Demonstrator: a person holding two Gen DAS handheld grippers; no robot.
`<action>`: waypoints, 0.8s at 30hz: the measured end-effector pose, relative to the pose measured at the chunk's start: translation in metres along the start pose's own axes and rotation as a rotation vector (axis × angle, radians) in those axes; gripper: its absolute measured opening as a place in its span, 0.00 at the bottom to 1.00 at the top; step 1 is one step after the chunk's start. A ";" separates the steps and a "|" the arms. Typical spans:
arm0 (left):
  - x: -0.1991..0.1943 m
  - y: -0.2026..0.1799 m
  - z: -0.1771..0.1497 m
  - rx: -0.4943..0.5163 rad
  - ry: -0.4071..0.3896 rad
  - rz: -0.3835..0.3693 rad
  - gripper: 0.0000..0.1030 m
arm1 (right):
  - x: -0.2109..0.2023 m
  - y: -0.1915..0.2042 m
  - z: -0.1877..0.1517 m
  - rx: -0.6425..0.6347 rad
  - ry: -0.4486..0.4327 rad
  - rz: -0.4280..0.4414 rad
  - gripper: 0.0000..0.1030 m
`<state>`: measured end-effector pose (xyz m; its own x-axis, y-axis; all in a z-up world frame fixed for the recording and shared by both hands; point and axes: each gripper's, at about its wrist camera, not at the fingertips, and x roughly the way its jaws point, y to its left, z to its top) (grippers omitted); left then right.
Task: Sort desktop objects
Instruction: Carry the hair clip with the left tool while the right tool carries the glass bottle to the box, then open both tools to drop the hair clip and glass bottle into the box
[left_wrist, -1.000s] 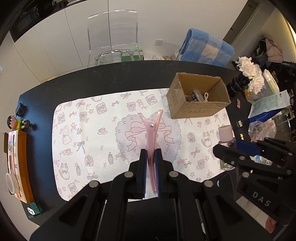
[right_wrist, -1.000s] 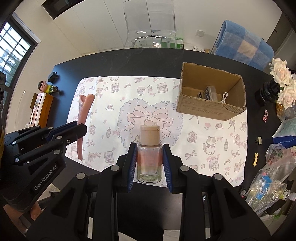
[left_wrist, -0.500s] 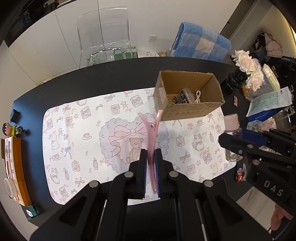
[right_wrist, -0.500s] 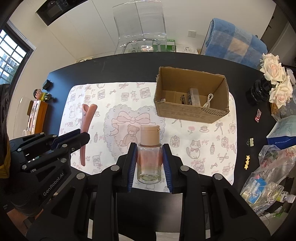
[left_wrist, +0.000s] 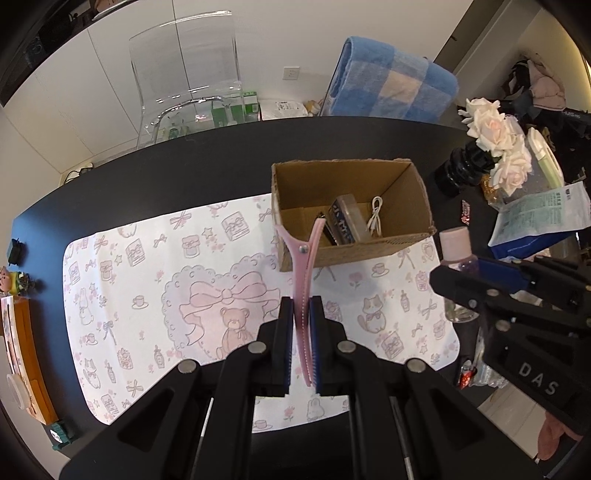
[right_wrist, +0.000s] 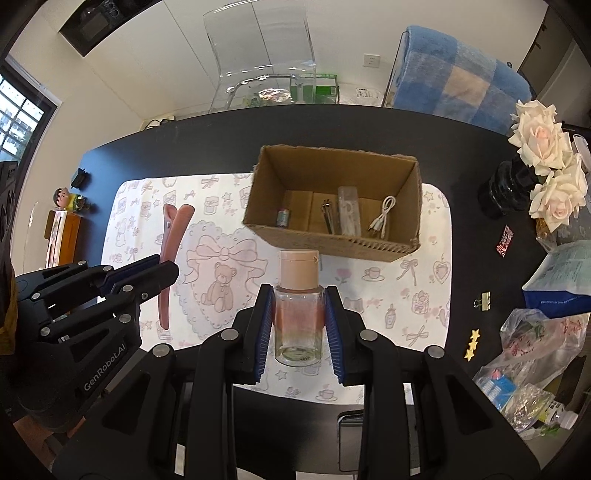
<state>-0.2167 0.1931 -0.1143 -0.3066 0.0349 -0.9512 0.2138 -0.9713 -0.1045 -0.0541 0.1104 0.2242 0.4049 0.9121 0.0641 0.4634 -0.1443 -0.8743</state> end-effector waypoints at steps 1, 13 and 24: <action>0.003 -0.002 0.004 -0.001 0.003 -0.002 0.08 | 0.001 -0.004 0.003 0.000 -0.002 0.000 0.27; 0.035 -0.021 0.055 0.006 0.020 -0.008 0.08 | 0.027 -0.040 0.049 -0.001 0.005 0.010 0.27; 0.068 -0.027 0.089 0.013 0.038 -0.001 0.08 | 0.055 -0.058 0.082 -0.002 0.008 0.022 0.27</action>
<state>-0.3262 0.2004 -0.1505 -0.2711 0.0444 -0.9615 0.2017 -0.9741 -0.1019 -0.1230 0.2002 0.2387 0.4213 0.9056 0.0482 0.4557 -0.1655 -0.8746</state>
